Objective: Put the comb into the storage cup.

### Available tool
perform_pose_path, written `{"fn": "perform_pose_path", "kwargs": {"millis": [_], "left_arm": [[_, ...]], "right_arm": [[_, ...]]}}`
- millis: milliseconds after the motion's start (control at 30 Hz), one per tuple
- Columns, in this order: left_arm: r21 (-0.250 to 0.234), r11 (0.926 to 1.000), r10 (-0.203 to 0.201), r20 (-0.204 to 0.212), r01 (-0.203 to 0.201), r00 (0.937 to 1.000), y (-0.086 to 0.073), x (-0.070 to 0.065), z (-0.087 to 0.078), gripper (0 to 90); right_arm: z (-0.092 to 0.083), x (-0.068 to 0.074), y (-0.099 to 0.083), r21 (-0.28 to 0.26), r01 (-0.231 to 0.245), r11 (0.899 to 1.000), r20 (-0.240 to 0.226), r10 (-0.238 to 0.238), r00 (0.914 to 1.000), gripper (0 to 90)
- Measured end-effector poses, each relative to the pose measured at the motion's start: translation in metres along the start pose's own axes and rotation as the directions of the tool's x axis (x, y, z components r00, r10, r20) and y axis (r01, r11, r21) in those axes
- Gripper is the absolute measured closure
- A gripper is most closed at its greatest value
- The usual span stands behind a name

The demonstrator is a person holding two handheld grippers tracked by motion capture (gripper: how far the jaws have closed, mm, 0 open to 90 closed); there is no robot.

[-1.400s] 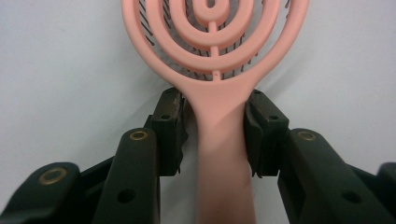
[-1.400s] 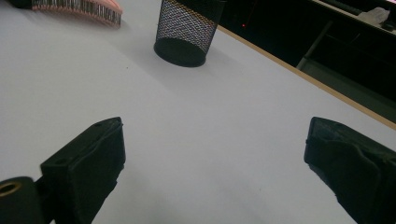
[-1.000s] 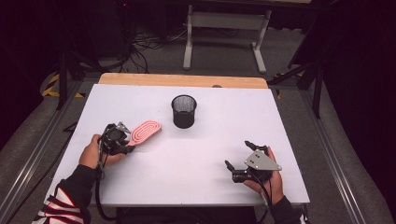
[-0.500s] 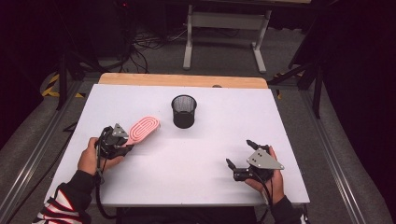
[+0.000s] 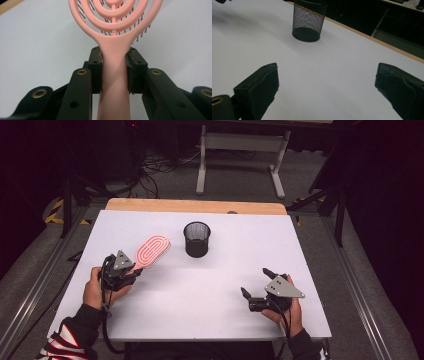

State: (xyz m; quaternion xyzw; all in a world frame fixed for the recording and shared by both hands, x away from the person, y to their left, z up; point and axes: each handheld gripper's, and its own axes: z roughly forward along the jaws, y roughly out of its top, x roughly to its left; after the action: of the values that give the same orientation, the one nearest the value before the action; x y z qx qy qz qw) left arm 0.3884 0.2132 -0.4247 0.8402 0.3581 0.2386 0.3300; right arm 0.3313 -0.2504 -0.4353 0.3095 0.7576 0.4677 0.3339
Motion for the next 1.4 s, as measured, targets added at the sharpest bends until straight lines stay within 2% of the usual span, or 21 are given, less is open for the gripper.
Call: {"fn": "perform_pose_path", "kwargs": {"millis": [200,300,400,567,600,700,767,800,1000,1033,1267,1400], "left_arm": [[-0.058,0.9983,0.003,-0.026,-0.005,0.9997,0.001,-0.004,-0.005,70.2],[-0.095,0.9955,-0.002,-0.032,-0.001,0.9995,0.001,-0.006,-0.008,70.3],[-0.132,0.9912,-0.006,-0.039,0.001,0.9992,0.002,-0.009,-0.01,70.3],[-0.167,0.9859,-0.004,-0.04,-0.003,0.9992,0.002,-0.014,-0.011,70.3],[-0.194,0.9809,-0.002,-0.047,-0.007,0.9989,0.002,-0.018,-0.012,70.3],[-0.224,0.9744,0.003,-0.053,-0.015,0.9986,0.003,-0.023,-0.013,70.3],[-0.231,0.9729,0.003,-0.052,-0.015,0.9986,0.003,-0.024,-0.013,70.3],[-0.249,0.9683,0.0,-0.054,-0.014,0.9985,0.003,-0.027,-0.013,70.3],[-0.278,0.9603,0.009,-0.039,-0.019,0.9992,0.005,-0.035,-0.012,70.3],[-0.29,0.9567,0.006,-0.04,-0.018,0.9992,0.005,-0.037,-0.012,70.3],[-0.338,0.9403,0.034,-0.037,-0.044,0.9987,0.01,-0.051,-0.012,70.3],[-0.347,0.9361,0.05,-0.028,-0.057,0.9984,0.014,-0.061,-0.008,70.4]], "right_arm": [[0.005,-0.004,0.009,-0.001,-0.071,0.997,-0.003,0.071,0.9975,6.5],[0.007,-0.004,0.014,-0.007,-0.087,0.996,-0.006,0.086,0.9962,7.8],[0.009,-0.003,0.02,-0.02,-0.1,0.995,-0.016,0.099,0.9949,7.4],[0.012,-0.002,0.03,-0.042,-0.14,0.989,-0.045,0.138,0.9894,4.9],[0.013,-0.002,0.033,-0.053,-0.151,0.987,-0.064,0.147,0.987,4.1],[0.014,0.0,0.038,-0.068,-0.159,0.985,-0.076,0.154,0.9852,4.1],[0.016,0.002,0.042,-0.076,-0.165,0.983,-0.092,0.158,0.9832,4.1],[0.017,0.003,0.044,-0.078,-0.168,0.983,-0.1,0.16,0.982,4.1],[0.025,0.008,0.053,-0.088,-0.172,0.981,-0.131,0.16,0.9784,4.0],[0.026,0.009,0.055,-0.092,-0.175,0.98,-0.135,0.162,0.9775,4.0],[0.033,0.017,0.067,-0.111,-0.185,0.976,-0.176,0.164,0.9706,4.0],[0.038,0.024,0.074,-0.112,-0.188,0.976,-0.197,0.164,0.9667,3.8]]}}
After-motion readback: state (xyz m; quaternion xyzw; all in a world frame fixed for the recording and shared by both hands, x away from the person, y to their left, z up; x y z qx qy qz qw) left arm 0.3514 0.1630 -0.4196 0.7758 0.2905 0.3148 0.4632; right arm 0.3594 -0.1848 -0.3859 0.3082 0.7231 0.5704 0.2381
